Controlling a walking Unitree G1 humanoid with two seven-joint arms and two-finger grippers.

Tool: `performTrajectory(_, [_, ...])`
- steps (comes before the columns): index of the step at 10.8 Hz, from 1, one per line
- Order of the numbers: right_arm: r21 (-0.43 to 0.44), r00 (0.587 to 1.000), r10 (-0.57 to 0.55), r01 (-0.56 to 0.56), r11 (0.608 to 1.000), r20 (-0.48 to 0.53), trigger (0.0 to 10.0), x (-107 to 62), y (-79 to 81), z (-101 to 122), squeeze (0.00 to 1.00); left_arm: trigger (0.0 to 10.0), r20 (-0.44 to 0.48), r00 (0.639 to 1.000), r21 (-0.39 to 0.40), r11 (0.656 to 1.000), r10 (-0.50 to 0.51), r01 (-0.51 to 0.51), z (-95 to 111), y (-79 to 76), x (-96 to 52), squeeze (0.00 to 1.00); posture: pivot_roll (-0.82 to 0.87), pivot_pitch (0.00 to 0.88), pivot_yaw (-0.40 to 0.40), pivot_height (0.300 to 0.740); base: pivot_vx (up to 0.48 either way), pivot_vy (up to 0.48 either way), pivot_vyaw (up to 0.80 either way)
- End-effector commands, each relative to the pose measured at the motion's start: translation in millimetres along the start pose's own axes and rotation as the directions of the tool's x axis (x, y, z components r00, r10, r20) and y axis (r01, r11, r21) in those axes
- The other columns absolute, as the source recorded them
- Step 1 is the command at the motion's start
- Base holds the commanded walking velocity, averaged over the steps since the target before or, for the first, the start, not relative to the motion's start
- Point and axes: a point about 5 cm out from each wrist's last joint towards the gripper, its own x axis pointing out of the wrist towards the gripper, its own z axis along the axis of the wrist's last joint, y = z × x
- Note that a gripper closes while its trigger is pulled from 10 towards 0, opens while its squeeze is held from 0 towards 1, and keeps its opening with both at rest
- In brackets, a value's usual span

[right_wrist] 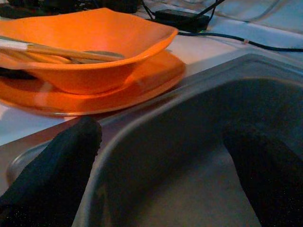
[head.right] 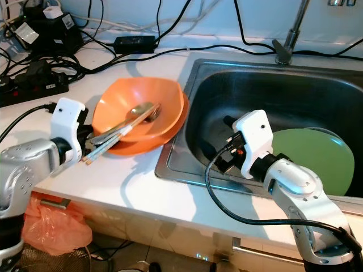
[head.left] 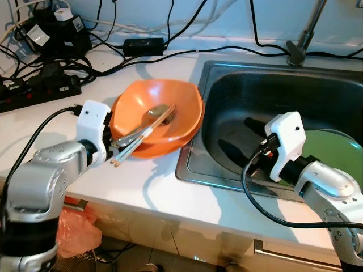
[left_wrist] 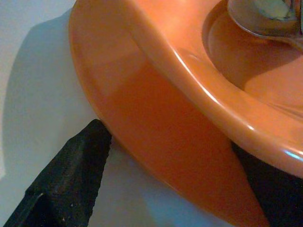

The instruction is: Kitchen organization

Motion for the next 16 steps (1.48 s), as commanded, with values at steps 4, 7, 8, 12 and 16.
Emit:
performTrajectory(4, [-0.007,0.998,0.052,-0.052,0.999,-0.020,10.0,-3.0,-3.2,-2.2,0.00,10.0,-0.261,0.965,-0.039,0.999,0.009,-0.020,-49.9,-1.3,-9.9,0.00,0.13,0.098,0.084,0.740,0.000,0.000,0.00])
performTrajectory(7, [-0.011,0.998,0.069,-0.069,0.998,-0.016,10.0,0.4,-1.5,-4.0,0.00,10.0,-0.129,0.977,0.013,0.985,0.170,-0.170,-29.1,14.2,-1.9,0.00,0.12,0.079,0.090,0.740,0.000,0.000,0.00])
performTrajectory(8, [-0.011,0.998,0.065,-0.065,0.998,-0.010,10.0,1.7,-1.2,-3.6,0.00,10.0,-0.080,0.974,0.009,0.977,0.214,-0.214,-22.6,18.4,1.4,0.00,0.12,0.073,0.091,0.740,0.000,0.000,0.00])
performTrajectory(12, [-0.023,0.999,0.035,-0.035,0.999,0.002,10.0,2.4,-5.6,-3.6,0.00,10.0,0.051,0.933,0.014,0.934,0.355,-0.356,-7.4,32.5,-2.4,0.00,0.12,0.061,0.096,0.740,0.000,0.000,0.00])
performTrajectory(16, [-0.021,0.999,0.029,-0.028,0.999,0.022,10.0,8.1,-6.2,-3.4,0.00,10.0,0.285,0.855,-0.103,0.901,0.433,-0.422,21.9,32.0,-6.7,0.00,0.13,0.055,0.094,0.740,0.000,0.000,0.00])
